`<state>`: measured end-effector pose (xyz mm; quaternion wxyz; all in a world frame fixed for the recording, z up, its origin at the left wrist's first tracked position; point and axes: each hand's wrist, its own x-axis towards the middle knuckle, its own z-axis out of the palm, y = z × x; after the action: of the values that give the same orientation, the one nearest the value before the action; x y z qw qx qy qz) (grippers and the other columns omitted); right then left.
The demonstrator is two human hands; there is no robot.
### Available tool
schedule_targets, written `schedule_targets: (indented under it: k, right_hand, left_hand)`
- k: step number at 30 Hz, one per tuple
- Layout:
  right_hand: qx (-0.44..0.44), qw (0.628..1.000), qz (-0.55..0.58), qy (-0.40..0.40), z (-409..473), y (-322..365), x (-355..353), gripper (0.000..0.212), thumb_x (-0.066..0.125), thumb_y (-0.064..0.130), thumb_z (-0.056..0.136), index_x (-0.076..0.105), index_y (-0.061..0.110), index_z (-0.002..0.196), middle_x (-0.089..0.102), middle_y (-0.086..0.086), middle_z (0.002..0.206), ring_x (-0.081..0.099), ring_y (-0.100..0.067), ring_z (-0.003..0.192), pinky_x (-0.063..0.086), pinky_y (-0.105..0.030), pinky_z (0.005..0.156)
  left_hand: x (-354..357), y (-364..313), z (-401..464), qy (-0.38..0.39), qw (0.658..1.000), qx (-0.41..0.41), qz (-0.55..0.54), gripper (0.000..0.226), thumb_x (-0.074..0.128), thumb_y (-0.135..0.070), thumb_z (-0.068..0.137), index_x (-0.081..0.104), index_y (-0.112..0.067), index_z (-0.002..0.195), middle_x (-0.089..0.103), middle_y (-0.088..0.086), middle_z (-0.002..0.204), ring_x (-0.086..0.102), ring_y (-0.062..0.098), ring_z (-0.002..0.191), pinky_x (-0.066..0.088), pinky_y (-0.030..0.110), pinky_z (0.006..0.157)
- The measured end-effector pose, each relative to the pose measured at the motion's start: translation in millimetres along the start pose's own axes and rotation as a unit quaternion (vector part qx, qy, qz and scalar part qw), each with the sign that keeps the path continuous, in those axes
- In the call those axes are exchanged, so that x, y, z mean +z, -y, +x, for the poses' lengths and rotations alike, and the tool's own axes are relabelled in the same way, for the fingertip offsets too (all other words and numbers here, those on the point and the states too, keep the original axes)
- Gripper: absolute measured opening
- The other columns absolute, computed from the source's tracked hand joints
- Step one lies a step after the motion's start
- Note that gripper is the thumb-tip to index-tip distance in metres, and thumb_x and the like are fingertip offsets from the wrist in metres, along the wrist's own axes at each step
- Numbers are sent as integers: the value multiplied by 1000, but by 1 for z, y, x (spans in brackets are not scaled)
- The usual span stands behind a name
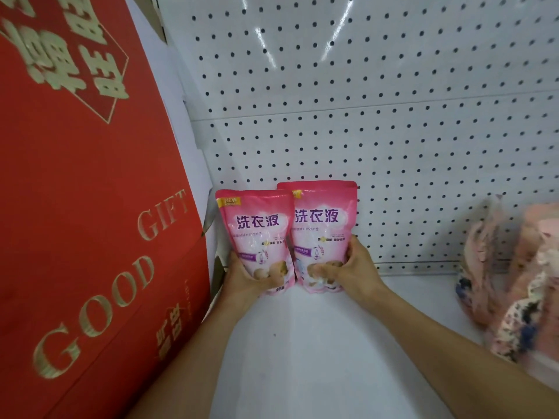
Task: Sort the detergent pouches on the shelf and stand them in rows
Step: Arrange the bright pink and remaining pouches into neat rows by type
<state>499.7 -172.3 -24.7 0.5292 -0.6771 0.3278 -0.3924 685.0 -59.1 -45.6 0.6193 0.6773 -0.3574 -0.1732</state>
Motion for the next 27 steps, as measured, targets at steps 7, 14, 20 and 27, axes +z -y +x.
schedule_targets:
  k: [7,14,20,27]
  right_hand:
    - [3,998,-51,-25,-17,13,7,80,92,15,56,41,19,117,63,0,115,65,-18,100,59,-39,84]
    - [-72,974,-214,-28,-77,56,-28,83,72,28,84,23,16,149,36,-5,148,30,-21,138,31,-30,104]
    - [-331,908,-256,-37,-167,90,-83,23,60,30,91,65,26,113,62,12,113,58,-5,107,51,-32,86]
    - [-425,830,-314,-179,-217,115,-212,34,53,-4,84,69,10,110,67,0,110,58,-18,108,45,-32,96]
  left_hand:
    - [4,-22,-19,-21,998,-20,56,98,91,1,59,33,-17,136,55,1,122,53,15,99,42,22,83]
    - [9,-56,-59,-6,995,2,101,89,89,-14,69,37,-20,140,60,-3,124,60,15,105,49,22,76]
    - [50,-106,-137,109,980,110,127,74,82,-58,67,54,-28,129,60,-8,131,55,10,122,45,33,105]
    - [143,-139,-210,159,966,172,107,43,74,-39,82,55,-38,120,56,-27,120,54,-11,108,50,21,90]
